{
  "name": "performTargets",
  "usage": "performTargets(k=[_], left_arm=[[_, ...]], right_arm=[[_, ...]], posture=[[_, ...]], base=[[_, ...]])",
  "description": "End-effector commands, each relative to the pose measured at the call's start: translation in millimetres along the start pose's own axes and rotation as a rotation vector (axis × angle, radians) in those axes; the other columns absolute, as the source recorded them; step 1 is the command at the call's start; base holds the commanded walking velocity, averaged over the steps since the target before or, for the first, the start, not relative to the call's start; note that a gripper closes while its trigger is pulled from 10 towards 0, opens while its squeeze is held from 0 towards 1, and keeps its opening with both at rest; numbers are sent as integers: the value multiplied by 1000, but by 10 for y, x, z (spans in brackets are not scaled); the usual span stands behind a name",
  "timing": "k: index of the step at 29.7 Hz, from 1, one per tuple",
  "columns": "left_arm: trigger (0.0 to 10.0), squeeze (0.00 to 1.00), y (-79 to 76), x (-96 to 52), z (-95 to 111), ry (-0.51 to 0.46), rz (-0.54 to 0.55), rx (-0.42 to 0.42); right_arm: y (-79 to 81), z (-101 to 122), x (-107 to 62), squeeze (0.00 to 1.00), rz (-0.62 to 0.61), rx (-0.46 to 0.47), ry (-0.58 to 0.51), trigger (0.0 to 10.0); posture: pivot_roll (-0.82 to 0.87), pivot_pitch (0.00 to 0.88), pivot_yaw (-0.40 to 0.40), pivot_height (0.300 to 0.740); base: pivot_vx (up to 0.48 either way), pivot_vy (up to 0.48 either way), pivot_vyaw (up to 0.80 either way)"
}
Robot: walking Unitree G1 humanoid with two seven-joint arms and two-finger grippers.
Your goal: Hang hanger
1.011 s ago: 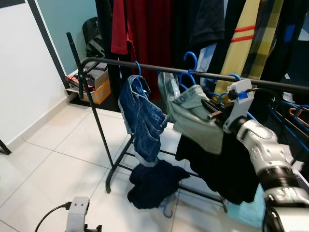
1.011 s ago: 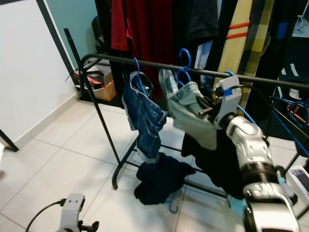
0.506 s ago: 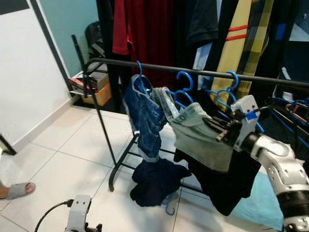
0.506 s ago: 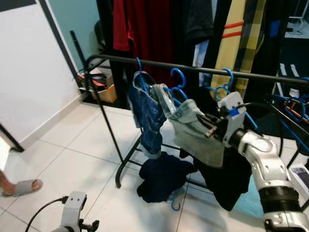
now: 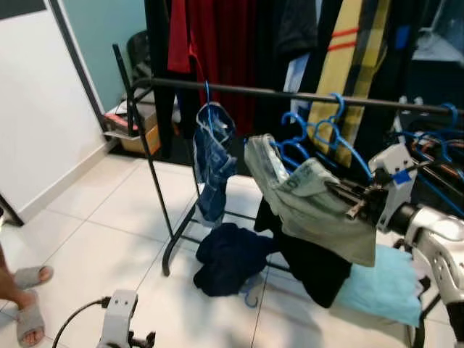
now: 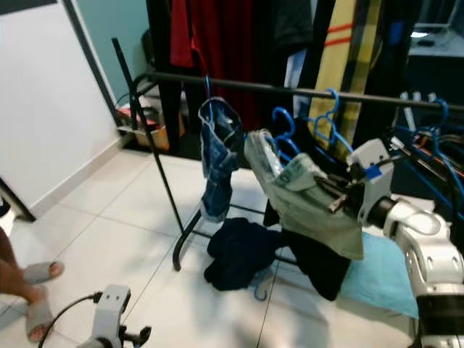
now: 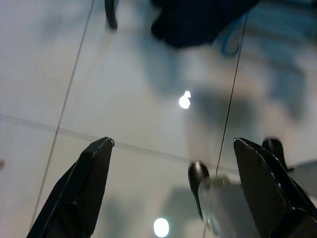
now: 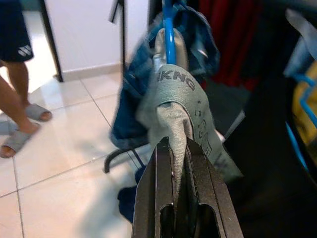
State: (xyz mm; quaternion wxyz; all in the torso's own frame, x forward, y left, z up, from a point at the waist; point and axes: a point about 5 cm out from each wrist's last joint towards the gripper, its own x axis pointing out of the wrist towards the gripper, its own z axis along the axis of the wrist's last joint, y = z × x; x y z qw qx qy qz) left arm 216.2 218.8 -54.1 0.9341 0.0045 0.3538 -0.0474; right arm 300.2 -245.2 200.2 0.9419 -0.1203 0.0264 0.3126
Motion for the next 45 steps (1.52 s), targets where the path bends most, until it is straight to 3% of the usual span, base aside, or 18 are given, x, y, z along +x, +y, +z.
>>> performTargets(k=[1, 3, 8, 13, 14, 16, 17, 18, 21, 22, 25, 27, 31, 39, 40, 42, 43, 45], left_arm=[[10000, 0, -75, 140, 567, -171, -36, 13], [10000, 0, -75, 140, 567, -171, -36, 13], [10000, 0, -89, 143, 1121, -351, -132, 25], [10000, 0, -101, 111, 1285, -412, -181, 59], [10000, 0, -125, 33, 1513, -506, -285, 87], [10000, 0, -125, 33, 1513, -506, -285, 87], [10000, 0, -145, -85, 1713, -601, -403, 127], [10000, 0, -145, -85, 1713, -601, -403, 127], [10000, 0, -88, -457, 2060, -773, -674, 235], [10000, 0, -88, -457, 2060, -773, -674, 235], [10000, 0, -20, -718, 2217, -841, -845, 244], [10000, 0, -16, -881, 2312, -876, -940, 256], [10000, 0, -86, -1002, 2409, -905, -990, 290], [10000, 0, -220, -925, 2397, -914, -926, 282], [10000, 0, -228, -770, 2241, -867, -857, 221], [10000, 0, -228, -770, 2241, -867, -857, 221], [10000, 0, -202, -519, 1922, -728, -738, 110], [10000, 0, -190, -103, 1143, -395, -508, -21]], right_arm=[[111, 29, 19, 0, 81, -8, 10, 0], [111, 29, 19, 0, 81, -8, 10, 0], [239, -6, -105, 0, 230, -23, 103, 0], [283, 8, -154, 0, 286, -14, 116, 0], [335, 75, -219, 0, 356, 2, 110, 0], [335, 75, -219, 0, 356, 2, 110, 0], [373, 181, -271, 0, 414, 33, 67, 0], [373, 181, -271, 0, 414, 33, 67, 0], [349, 576, -382, 0, 465, 118, -182, 0], [349, 576, -382, 0, 465, 118, -182, 0], [299, 742, -429, 0, 471, 130, -287, 0], [289, 763, -437, 0, 474, 124, -291, 0], [285, 689, -364, 0, 447, 111, -244, 0], [253, 456, -167, 0, 330, 110, -149, 0], [234, 212, -84, 0, 256, 137, -78, 0], [234, 212, -84, 0, 256, 137, -78, 0], [225, -157, -15, 0, 150, 196, 32, 0], [407, -930, 73, 0, 21, 331, 248, 0]], posture=[[-131, 0, 58, 740], [-131, 0, 58, 740], [-137, 0, 56, 740], [-137, 0, 55, 740], [-137, 0, 54, 740], [-137, 0, 54, 740], [-137, 0, 54, 740], [-137, 0, 54, 740], [-137, 0, 58, 740], [-137, 0, 58, 740], [-140, 0, 58, 740], [-139, 0, 56, 740], [-137, 0, 54, 740], [-127, 0, 47, 740], [-112, 0, 42, 740], [-112, 0, 42, 740], [-92, 0, 39, 740], [-80, 0, 47, 740]], base=[[0, 0, 0], [0, 0, 0], [0, 0, 0], [0, 0, 0], [0, 0, 0], [0, 0, 0], [0, 0, 0], [0, 0, 0], [0, 0, 0], [0, 0, 0], [0, 0, 0], [0, 0, 0], [0, 0, 0], [0, 0, 0], [0, 0, 0], [0, 0, 0], [0, 0, 0], [0, 0, 0]])
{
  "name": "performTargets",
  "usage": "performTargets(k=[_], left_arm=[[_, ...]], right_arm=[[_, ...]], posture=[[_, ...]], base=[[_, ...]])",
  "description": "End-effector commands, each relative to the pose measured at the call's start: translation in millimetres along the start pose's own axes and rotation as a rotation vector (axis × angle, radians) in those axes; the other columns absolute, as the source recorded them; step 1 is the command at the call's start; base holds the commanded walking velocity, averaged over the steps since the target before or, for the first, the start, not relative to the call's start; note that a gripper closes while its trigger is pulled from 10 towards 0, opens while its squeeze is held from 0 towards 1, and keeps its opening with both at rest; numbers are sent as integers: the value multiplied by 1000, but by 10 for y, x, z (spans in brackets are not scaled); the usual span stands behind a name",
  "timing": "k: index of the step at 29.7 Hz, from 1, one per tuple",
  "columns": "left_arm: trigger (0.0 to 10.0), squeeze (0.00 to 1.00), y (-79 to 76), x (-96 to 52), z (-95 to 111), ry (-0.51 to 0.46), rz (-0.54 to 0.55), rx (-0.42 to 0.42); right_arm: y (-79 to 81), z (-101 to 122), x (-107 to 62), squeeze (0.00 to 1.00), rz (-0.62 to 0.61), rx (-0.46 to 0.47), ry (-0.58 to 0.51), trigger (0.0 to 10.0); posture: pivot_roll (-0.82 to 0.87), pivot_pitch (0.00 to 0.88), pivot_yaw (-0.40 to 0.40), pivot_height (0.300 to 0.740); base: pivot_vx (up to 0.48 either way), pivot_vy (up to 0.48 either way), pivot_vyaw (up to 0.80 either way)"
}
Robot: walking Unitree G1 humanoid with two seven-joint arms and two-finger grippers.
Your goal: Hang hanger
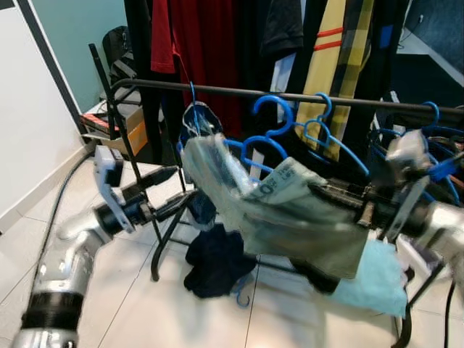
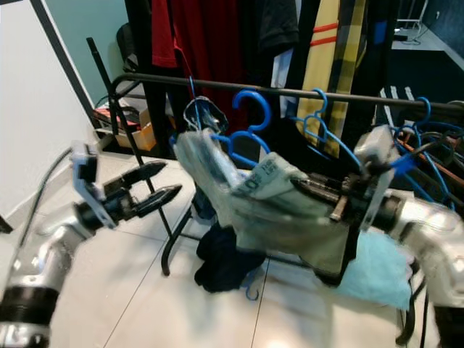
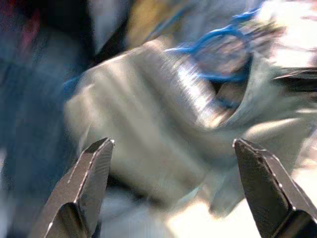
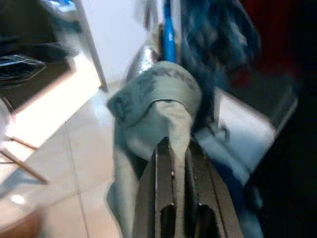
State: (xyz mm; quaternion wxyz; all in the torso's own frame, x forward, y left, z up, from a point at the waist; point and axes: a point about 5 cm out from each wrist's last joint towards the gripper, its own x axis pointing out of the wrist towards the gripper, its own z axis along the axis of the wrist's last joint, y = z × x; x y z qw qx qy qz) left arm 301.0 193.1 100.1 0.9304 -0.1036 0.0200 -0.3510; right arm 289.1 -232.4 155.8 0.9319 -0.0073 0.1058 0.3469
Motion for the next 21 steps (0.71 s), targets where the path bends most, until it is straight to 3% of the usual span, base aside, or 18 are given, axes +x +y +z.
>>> performTargets(k=[1, 3, 4, 5, 7, 8, 11, 12, 13, 16, 18, 21], left_arm=[[10000, 0, 26, -183, -613, 238, 179, -95], [10000, 0, -42, -306, -1029, 418, 284, -167], [10000, 0, -42, -306, -1029, 418, 284, -167], [10000, 0, -74, -327, -1156, 486, 325, -187], [10000, 0, -74, -327, -1156, 486, 325, -187], [10000, 0, -110, -337, -1248, 540, 349, -199], [10000, 0, -143, -354, -1345, 593, 396, -217], [10000, 0, -162, -366, -1398, 623, 426, -226], [10000, 0, -162, -366, -1398, 623, 426, -226], [10000, 0, -268, -500, -1618, 755, 497, -217], [10000, 0, -268, -500, -1618, 755, 497, -217], [10000, 0, -374, -670, -1800, 856, 549, -207]], right_arm=[[3, -549, 78, 0, -94, 83, 162, 0], [57, -998, 178, 0, -184, 170, 268, 0], [57, -998, 178, 0, -184, 170, 268, 0], [80, -1180, 217, 0, -237, 211, 311, 0], [80, -1180, 217, 0, -237, 211, 311, 0], [96, -1336, 238, 0, -300, 242, 350, 0], [114, -1480, 244, 0, -370, 277, 386, 0], [130, -1559, 245, 0, -410, 297, 405, 10000], [130, -1559, 245, 0, -410, 297, 405, 10000], [263, -1808, 199, 0, -474, 364, 462, 10000], [263, -1808, 199, 0, -474, 364, 462, 10000], [360, -2002, 118, 0, -539, 392, 519, 10000]], posture=[[-80, 0, 47, 740], [-67, 0, 50, 740], [-67, 0, 50, 740], [-64, 0, 55, 740], [-64, 0, 55, 740], [-60, 0, 60, 740], [-54, 0, 62, 740], [-51, 0, 63, 740], [-51, 0, 63, 740], [-49, 0, 76, 740], [-49, 0, 76, 740], [-45, 0, 73, 740]], base=[[0, 0, 0], [0, 0, 0], [0, 0, 0], [0, 0, 0], [0, 0, 0], [0, 0, 0], [0, 0, 0], [0, 0, 0], [0, 0, 0], [0, 0, 0], [0, 0, 0], [0, 0, 0]])
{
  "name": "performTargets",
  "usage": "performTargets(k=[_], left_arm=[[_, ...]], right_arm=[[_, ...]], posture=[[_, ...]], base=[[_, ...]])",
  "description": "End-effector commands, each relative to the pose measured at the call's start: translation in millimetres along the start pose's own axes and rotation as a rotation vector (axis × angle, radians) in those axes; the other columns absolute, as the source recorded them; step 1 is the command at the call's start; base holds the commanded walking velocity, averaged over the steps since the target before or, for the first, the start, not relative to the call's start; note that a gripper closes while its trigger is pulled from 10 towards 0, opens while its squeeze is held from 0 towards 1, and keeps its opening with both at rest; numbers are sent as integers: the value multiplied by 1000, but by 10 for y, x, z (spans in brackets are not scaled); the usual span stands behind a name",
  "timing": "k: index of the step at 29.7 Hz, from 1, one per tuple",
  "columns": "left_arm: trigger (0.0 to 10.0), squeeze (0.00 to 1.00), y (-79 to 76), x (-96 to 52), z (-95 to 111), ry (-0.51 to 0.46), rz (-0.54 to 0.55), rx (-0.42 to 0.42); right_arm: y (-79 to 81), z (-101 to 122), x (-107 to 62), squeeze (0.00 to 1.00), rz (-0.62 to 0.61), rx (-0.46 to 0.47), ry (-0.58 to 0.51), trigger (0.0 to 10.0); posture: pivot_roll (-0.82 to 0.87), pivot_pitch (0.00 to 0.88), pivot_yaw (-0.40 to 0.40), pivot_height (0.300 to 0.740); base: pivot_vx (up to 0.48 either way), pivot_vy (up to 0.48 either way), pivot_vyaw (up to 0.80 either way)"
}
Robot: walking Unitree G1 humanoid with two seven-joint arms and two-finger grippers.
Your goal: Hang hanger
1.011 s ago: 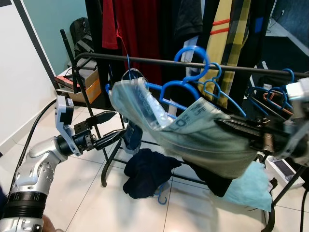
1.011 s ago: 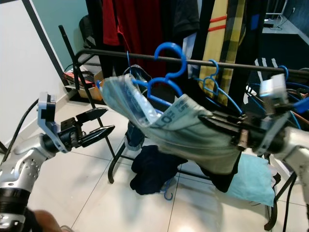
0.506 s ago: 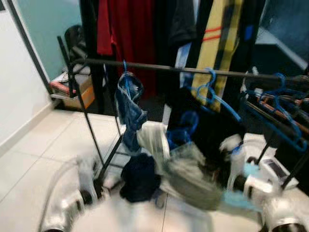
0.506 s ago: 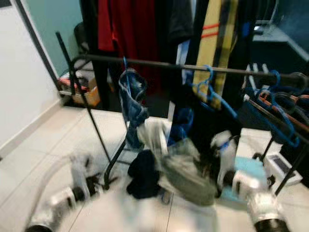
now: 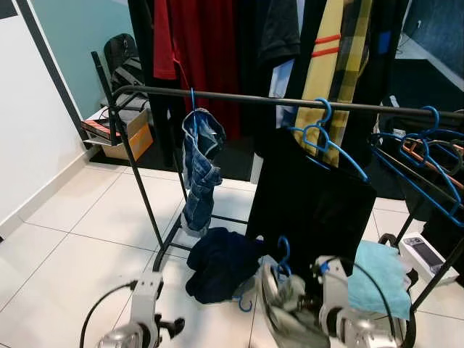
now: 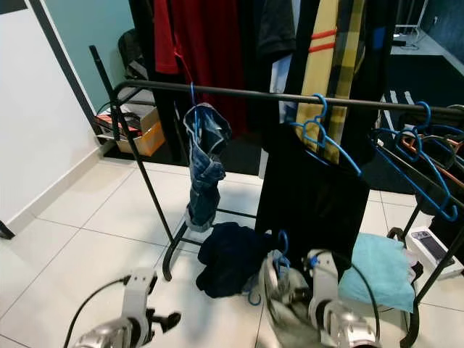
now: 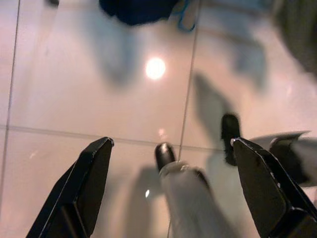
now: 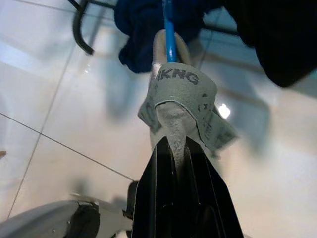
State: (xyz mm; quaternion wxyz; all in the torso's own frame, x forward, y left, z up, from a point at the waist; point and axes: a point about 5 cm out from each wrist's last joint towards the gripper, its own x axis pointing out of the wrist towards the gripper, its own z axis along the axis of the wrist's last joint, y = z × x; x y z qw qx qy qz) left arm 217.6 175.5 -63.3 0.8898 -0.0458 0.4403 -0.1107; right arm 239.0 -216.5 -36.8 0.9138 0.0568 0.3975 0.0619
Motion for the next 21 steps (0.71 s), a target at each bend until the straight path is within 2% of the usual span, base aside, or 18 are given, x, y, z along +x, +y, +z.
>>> performTargets(k=[1, 2, 4, 9, 15, 21], left_arm=[[10000, 0, 15, -14, -134, 44, 29, 9], [10000, 0, 10, -30, -270, 90, 37, -14], [10000, 0, -1, -33, -310, 110, 24, 16], [10000, 0, 58, -35, -246, 106, 54, 3], [10000, 0, 60, -29, -220, 108, 57, 26], [10000, 0, 41, -41, -319, 117, 59, 36]], right_arm=[[12, -45, 7, 0, -22, 6, -6, 10000], [-11, -105, 5, 0, -60, -69, 25, 10000], [-22, -111, 10, 0, -84, -42, 26, 10000], [-49, -103, 28, 0, -139, -59, 58, 10000], [-56, -88, 34, 0, -145, -68, 54, 10000], [-86, -120, 23, 0, -161, -71, 54, 10000]], posture=[[-45, 0, 73, 740], [-50, 0, 73, 740], [-48, 0, 71, 740], [-42, 0, 56, 740], [-34, 0, 41, 740], [-32, 0, 35, 740]], base=[[0, 0, 0], [0, 0, 0], [0, 0, 0], [0, 0, 0], [0, 0, 0], [0, 0, 0]])
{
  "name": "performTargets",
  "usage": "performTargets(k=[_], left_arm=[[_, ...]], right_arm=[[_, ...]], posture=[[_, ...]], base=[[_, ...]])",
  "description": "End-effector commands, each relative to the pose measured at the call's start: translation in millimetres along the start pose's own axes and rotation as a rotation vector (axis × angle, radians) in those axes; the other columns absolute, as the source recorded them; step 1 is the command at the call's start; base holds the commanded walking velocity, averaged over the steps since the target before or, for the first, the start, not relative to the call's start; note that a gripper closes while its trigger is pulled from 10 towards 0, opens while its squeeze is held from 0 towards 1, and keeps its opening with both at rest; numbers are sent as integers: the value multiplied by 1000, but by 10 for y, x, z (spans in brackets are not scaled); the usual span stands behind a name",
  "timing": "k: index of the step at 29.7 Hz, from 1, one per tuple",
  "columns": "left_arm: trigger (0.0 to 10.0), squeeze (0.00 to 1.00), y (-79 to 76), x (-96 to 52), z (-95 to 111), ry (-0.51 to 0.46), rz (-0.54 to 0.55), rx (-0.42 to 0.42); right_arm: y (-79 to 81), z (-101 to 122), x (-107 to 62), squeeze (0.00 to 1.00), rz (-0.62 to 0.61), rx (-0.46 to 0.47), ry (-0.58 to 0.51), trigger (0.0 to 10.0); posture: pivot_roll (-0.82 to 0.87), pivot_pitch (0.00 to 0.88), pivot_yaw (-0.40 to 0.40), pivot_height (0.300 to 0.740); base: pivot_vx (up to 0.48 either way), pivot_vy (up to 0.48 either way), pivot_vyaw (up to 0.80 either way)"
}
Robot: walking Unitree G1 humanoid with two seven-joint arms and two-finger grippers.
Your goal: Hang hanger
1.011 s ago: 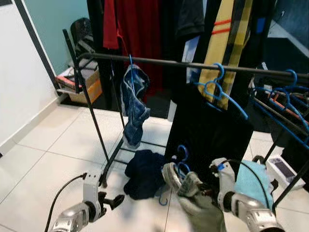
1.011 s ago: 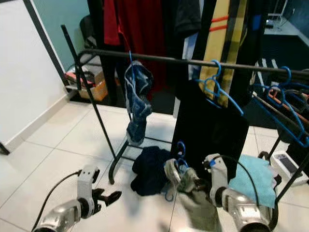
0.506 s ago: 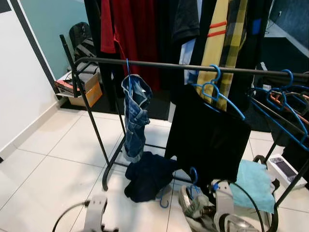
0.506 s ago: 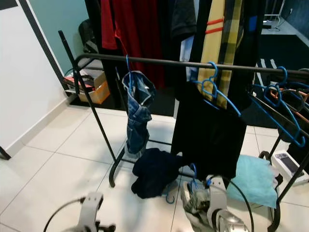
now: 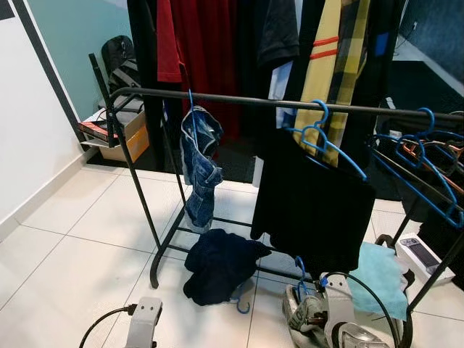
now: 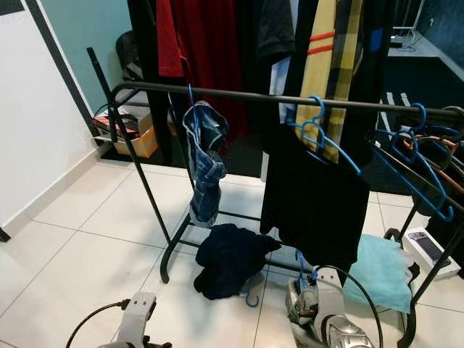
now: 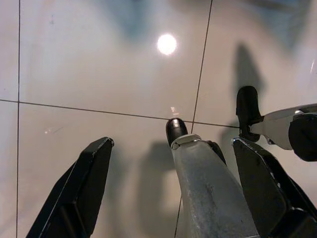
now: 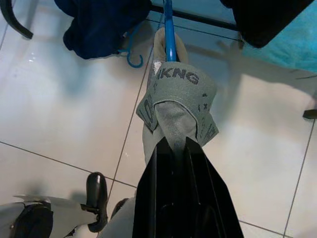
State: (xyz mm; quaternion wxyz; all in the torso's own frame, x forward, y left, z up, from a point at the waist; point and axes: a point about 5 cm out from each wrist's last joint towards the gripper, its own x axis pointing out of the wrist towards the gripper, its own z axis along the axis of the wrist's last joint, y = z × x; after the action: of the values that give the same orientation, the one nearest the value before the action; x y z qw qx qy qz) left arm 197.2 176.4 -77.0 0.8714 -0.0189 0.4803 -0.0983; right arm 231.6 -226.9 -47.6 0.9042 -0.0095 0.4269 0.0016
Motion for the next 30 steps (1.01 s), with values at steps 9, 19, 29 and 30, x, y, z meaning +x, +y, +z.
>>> performTargets(k=[9, 19, 29, 30], left_arm=[[10000, 0, 26, -19, -128, 30, 16, 19], [10000, 0, 16, -17, -134, 33, 7, 25], [10000, 0, 10, -15, -130, 31, 3, 25], [10000, 0, 8, -14, -127, 29, 3, 24]], right_arm=[[23, -21, 8, 0, -16, -8, -14, 10000], [28, -30, 11, 0, -19, -15, -14, 10000], [33, -26, 13, 0, -20, -17, -18, 10000], [35, -22, 14, 0, -19, -18, -21, 10000]], posture=[[-30, 0, 33, 740], [-32, 0, 34, 740], [-32, 0, 36, 740], [-32, 0, 36, 740]], base=[[0, 0, 0], [0, 0, 0], [0, 0, 0], [0, 0, 0]])
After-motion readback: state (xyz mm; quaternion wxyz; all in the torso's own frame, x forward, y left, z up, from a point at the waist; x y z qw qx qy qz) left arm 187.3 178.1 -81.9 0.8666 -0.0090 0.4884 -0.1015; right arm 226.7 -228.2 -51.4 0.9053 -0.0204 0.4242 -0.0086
